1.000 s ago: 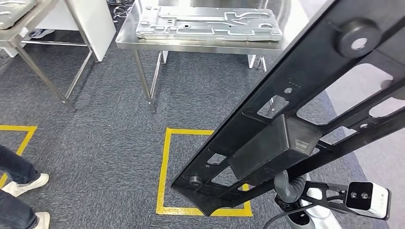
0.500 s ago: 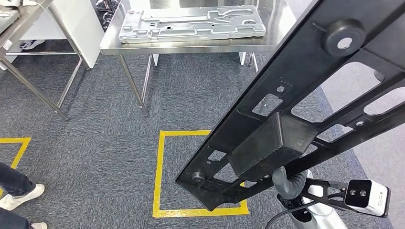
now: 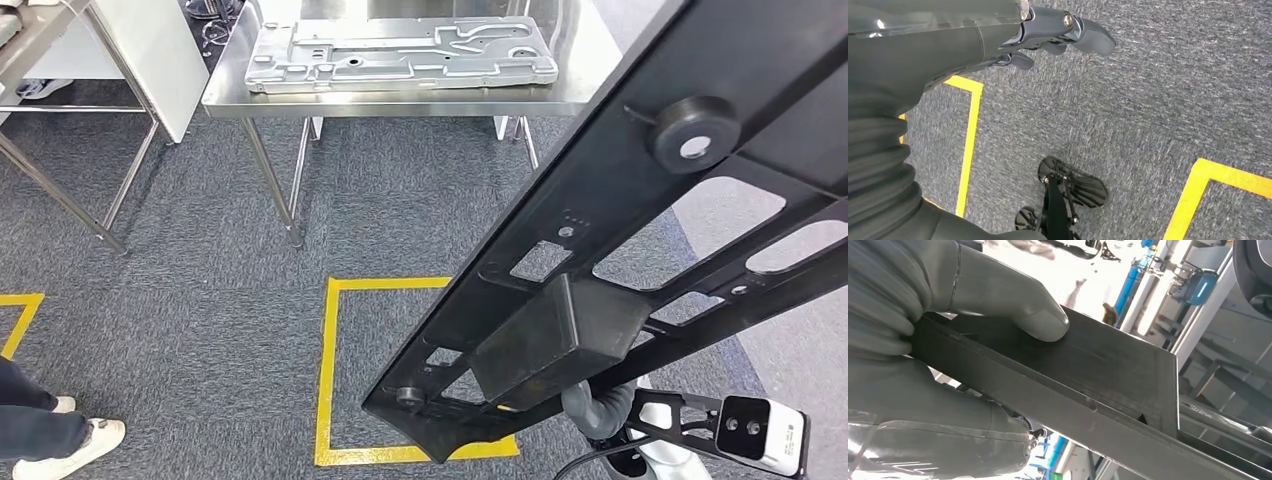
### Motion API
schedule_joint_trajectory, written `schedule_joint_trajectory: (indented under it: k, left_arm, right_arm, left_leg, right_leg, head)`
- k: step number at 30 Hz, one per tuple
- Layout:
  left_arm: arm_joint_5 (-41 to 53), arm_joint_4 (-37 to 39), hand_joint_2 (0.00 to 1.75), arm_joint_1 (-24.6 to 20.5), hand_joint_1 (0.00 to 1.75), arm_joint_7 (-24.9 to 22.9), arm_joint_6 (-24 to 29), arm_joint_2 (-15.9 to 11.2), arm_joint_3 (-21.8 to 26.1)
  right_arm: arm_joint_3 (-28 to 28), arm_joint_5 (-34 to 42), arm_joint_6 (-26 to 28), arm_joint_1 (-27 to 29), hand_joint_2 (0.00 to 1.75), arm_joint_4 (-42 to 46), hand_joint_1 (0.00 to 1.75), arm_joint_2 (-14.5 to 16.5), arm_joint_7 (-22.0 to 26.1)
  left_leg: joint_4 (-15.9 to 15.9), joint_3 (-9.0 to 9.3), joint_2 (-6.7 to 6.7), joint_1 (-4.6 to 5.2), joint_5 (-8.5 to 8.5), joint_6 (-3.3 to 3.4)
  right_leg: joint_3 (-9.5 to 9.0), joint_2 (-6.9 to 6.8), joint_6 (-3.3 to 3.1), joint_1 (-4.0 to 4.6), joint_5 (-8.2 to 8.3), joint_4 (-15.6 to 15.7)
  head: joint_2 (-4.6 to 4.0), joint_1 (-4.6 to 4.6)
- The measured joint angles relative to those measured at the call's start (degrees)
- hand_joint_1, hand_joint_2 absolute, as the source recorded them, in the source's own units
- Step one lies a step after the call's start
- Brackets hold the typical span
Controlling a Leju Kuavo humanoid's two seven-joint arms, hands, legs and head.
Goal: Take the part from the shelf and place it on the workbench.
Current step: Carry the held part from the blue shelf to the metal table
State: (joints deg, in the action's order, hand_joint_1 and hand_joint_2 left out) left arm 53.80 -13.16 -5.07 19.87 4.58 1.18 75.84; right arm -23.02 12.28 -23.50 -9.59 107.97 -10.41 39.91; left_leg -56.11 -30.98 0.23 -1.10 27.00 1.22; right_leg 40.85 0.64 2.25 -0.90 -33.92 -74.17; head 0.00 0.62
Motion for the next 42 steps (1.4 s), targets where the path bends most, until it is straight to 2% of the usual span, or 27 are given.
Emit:
schedule_joint_trajectory:
  k: [1,2,4,5,6,9,10,11,13,14,15,16,17,19,21,24,26,27,29,30,31,32,33,35,36,40,42]
  left_arm:
    - [0.07,0.0,1.75,0.01,0.0,0.0,-0.04,0.01,-0.03]
    - [0.13,0.0,1.75,0.01,0.0,0.0,-0.09,0.02,-0.07]
    - [0.23,0.0,1.75,-0.02,0.0,0.01,-0.17,0.03,-0.18]
    - [0.27,0.0,1.75,-0.07,0.0,0.02,-0.18,0.02,-0.21]
    - [0.31,0.0,1.75,-0.11,0.0,0.02,-0.18,0.01,-0.24]
    - [0.41,0.0,1.75,-0.22,0.0,0.02,-0.08,-0.02,-0.27]
    - [0.48,0.0,1.75,-0.26,0.0,0.03,-0.03,-0.02,-0.28]
    - [0.54,0.0,1.75,-0.29,0.0,0.05,0.02,-0.02,-0.3]
    - [0.64,0.0,1.75,-0.28,0.0,0.07,0.08,-0.03,-0.3]
    - [0.64,0.0,1.75,-0.23,0.0,0.07,0.1,-0.04,-0.3]
    - [0.64,0.0,1.75,-0.17,0.0,0.07,0.11,-0.04,-0.3]
    - [0.64,0.0,1.75,-0.11,0.0,0.06,0.11,-0.04,-0.3]
    - [0.64,0.0,1.75,-0.09,0.0,0.06,0.11,-0.05,-0.3]
    - [0.63,0.01,1.75,-0.1,0.0,0.04,0.1,-0.16,-0.31]
    - [0.62,0.02,1.75,-0.17,0.0,0.0,0.08,-0.33,-0.32]
    - [0.63,0.02,1.75,-0.2,0.0,-0.06,0.09,-0.49,-0.32]
    - [0.64,0.02,1.75,-0.25,0.0,-0.07,0.09,-0.49,-0.32]
    - [0.66,0.02,1.75,-0.28,0.0,-0.07,0.08,-0.48,-0.32]
    - [0.66,0.02,1.75,-0.29,0.0,-0.09,0.07,-0.45,-0.32]
    - [0.65,0.02,1.75,-0.25,0.0,-0.11,0.06,-0.43,-0.32]
    - [0.65,0.02,1.75,-0.2,0.0,-0.13,0.05,-0.41,-0.32]
    - [0.64,0.02,1.75,-0.16,0.0,-0.15,0.04,-0.38,-0.32]
    - [0.64,0.02,1.75,-0.14,0.0,-0.17,0.03,-0.36,-0.32]
    - [0.63,0.02,1.75,-0.16,0.0,-0.23,0.04,-0.32,-0.32]
    - [0.62,0.02,1.75,-0.18,0.0,-0.27,0.05,-0.32,-0.32]
    - [0.51,0.02,1.75,-0.28,0.0,-0.33,0.11,-0.31,-0.32]
    - [0.33,0.02,1.75,-0.29,0.0,-0.33,0.15,-0.31,-0.32]
  right_arm:
    - [0.0,0.04,0.36,-0.02,1.75,-0.04,1.75,0.06,0.0]
    - [0.01,0.12,0.7,-0.06,1.75,-0.05,1.75,0.09,0.0]
    - [0.02,0.33,1.13,-0.23,1.75,-0.06,1.75,0.13,0.0]
    - [0.02,0.45,1.24,-0.3,1.75,-0.06,1.75,0.17,0.01]
    - [0.02,0.57,1.3,-0.35,1.75,-0.07,1.75,0.22,0.01]
    - [0.09,0.74,1.3,-0.37,1.75,-0.04,1.75,0.43,0.02]
    - [0.11,0.73,1.27,-0.42,1.75,-0.03,1.75,0.59,0.02]
    - [0.11,0.72,1.25,-0.47,1.75,-0.03,1.75,0.77,0.02]
    - [0.1,0.7,1.23,-0.53,1.75,-0.08,1.75,1.07,0.01]
    - [0.09,0.7,1.23,-0.54,1.75,-0.14,1.75,1.15,0.01]
    - [0.08,0.71,1.24,-0.54,1.75,-0.2,1.75,1.21,0.0]
    - [0.07,0.72,1.24,-0.55,1.75,-0.26,1.75,1.25,0.0]
    - [0.07,0.73,1.24,-0.58,1.75,-0.3,1.75,1.3,0.0]
    - [0.06,0.79,1.26,-0.78,1.75,-0.37,1.75,1.39,0.0]
    - [0.04,0.87,1.35,-1.15,1.75,-0.51,1.75,1.46,-0.01]
    - [-0.01,1.09,1.76,-1.73,1.75,-0.66,1.75,1.5,-0.01]
    - [-0.01,1.26,2.07,-2.29,1.75,-0.69,1.75,1.49,0.02]
    - [-0.01,1.33,2.16,-2.48,1.75,-0.74,1.75,1.49,0.03]
    - [-0.02,1.6,2.17,-2.62,1.75,-0.93,1.75,1.45,0.04]
    - [-0.02,1.74,2.16,-2.57,1.75,-1.03,1.75,1.41,0.03]
    - [-0.02,1.87,2.15,-2.54,1.75,-1.11,1.75,1.37,0.02]
    - [-0.01,1.96,2.15,-2.56,1.75,-1.15,1.75,1.3,0.02]
    - [-0.01,1.99,2.15,-2.58,1.75,-1.16,1.75,1.25,0.02]
    - [-0.01,1.99,2.19,-2.61,1.75,-1.19,1.75,1.18,0.01]
    - [-0.02,1.97,2.21,-2.57,1.75,-1.19,1.75,1.17,0.01]
    - [-0.02,1.72,2.23,-2.39,1.75,-1.07,1.75,1.1,0.01]
    - [-0.02,1.58,2.2,-2.32,1.75,-0.97,1.75,1.08,0.02]
  left_leg:
    - [-0.01,0.3,0.01,-0.03,0.25,-0.13]
    - [-0.04,0.69,0.0,-0.06,0.54,-0.29]
    - [-0.18,1.38,-0.02,0.01,1.31,-0.9]
    - [-0.24,1.58,-0.01,0.11,1.64,-1.25]
    - [-0.23,1.68,0.04,0.22,1.92,-1.63]
    - [-0.25,2.04,0.3,0.14,2.57,-2.67]
    - [-1.56,1.62,0.33,0.04,3.35,-2.95]
    - [-4.19,0.47,0.31,-0.02,4.62,-3.15]
    - [-12.58,-4.07,0.27,-0.06,7.9,-3.3]
    - [-16.31,-6.48,0.27,-0.06,8.82,-3.29]
    - [-18.32,-8.17,0.26,-0.05,8.65,-3.2]
    - [-17.88,-8.69,0.25,-0.02,7.2,-3.01]
    - [-15.18,-8.08,0.23,0.06,4.74,-2.69]
    - [-6.97,-5.15,0.09,0.44,-0.2,-1.67]
    - [-2.45,-3.36,-0.02,0.88,-1.79,-0.9]
    - [-1.37,-2.78,-0.05,0.86,-1.51,-0.42]
    - [-0.43,-1.86,0.01,0.44,-1.5,0.02]
    - [-0.18,-1.45,0.06,0.36,-1.38,0.19]
    - [-0.12,-0.97,0.1,0.34,-0.91,0.36]
    - [-0.14,-0.71,0.09,0.34,-0.64,0.32]
    - [-0.17,-0.36,0.07,0.32,-0.33,0.24]
    - [-0.22,0.09,0.03,0.3,0.03,0.11]
    - [-0.3,0.62,0.0,0.27,0.47,-0.09]
    - [-0.49,1.23,-0.04,0.42,1.35,-0.72]
    - [-0.51,1.33,-0.02,0.51,1.67,-1.07]
    - [-0.85,1.78,0.2,0.44,2.66,-2.4]
    - [-5.71,-0.33,0.18,0.31,4.97,-2.83]
  right_leg:
    - [-0.05,-0.1,0.11,-0.18,1.61,1.13]
    - [-1.2,-0.26,0.16,-0.33,3.96,4.26]
    - [-4.83,-0.9,0.01,-0.35,8.07,12.67]
    - [-5.97,-1.1,-0.22,-0.23,8.9,15.29]
    - [-6.59,-1.19,-0.53,-0.05,9.05,16.75]
    - [-6.92,-0.74,-1.73,0.05,8.55,17.07]
    - [-7.25,-0.66,-2.16,-0.02,8.43,17.26]
    - [-7.63,-0.64,-2.56,-0.06,8.3,17.43]
    - [-8.22,-0.61,-3.13,0.18,7.83,17.48]
    - [-8.49,-0.53,-3.28,0.35,7.57,17.46]
    - [-8.83,-0.43,-3.38,0.52,7.28,17.44]
    - [-9.28,-0.31,-3.41,0.69,6.94,17.43]
    - [-9.84,-0.2,-3.42,0.86,6.56,17.43]
    - [-10.87,-0.08,-3.29,1.17,5.72,17.41]
    - [-11.17,0.04,-2.83,1.22,5.19,17.34]
    - [-11.38,0.1,-1.86,1.14,4.83,17.52]
    - [-10.39,0.01,-1.28,1.13,3.28,14.8]
    - [-8.67,-0.03,-1.03,0.94,1.82,11.45]
    - [-3.63,-0.08,-0.53,0.55,-0.95,3.17]
    - [-1.72,-0.1,-0.33,0.35,-1.08,0.7]
    - [-0.91,-0.16,-0.17,0.17,0.07,0.51]
    - [-1.39,-0.27,-0.09,0.0,2.39,2.84]
    - [-2.85,-0.46,-0.08,-0.15,5.35,7.07]
    - [-5.75,-0.85,-0.33,-0.12,8.85,14.35]
    - [-6.44,-0.93,-0.61,0.0,9.27,16.13]
    - [-7.17,-0.6,-2.16,0.15,8.51,17.06]
    - [-7.98,-0.6,-2.87,0.09,8.24,17.49]
  head:
    - [0.0,0.01]
    - [0.0,0.01]
    - [0.0,0.04]
    - [0.0,0.0]
    - [0.0,-0.05]
    - [0.0,-0.24]
    - [0.0,-0.36]
    - [0.0,-0.49]
    - [0.0,-0.69]
    - [0.0,-0.7]
    - [0.0,-0.7]
    - [0.0,-0.71]
    - [0.0,-0.71]
    - [-0.01,-0.62]
    - [-0.01,-0.49]
    - [0.0,-0.41]
    - [0.0,-0.27]
    - [0.0,-0.2]
    - [0.0,-0.11]
    - [0.0,-0.11]
    - [0.0,-0.1]
    - [0.0,-0.1]
    - [0.0,-0.09]
    - [0.0,-0.11]
    - [0.0,-0.19]
    - [0.0,-0.56]
    - [0.0,-0.91]
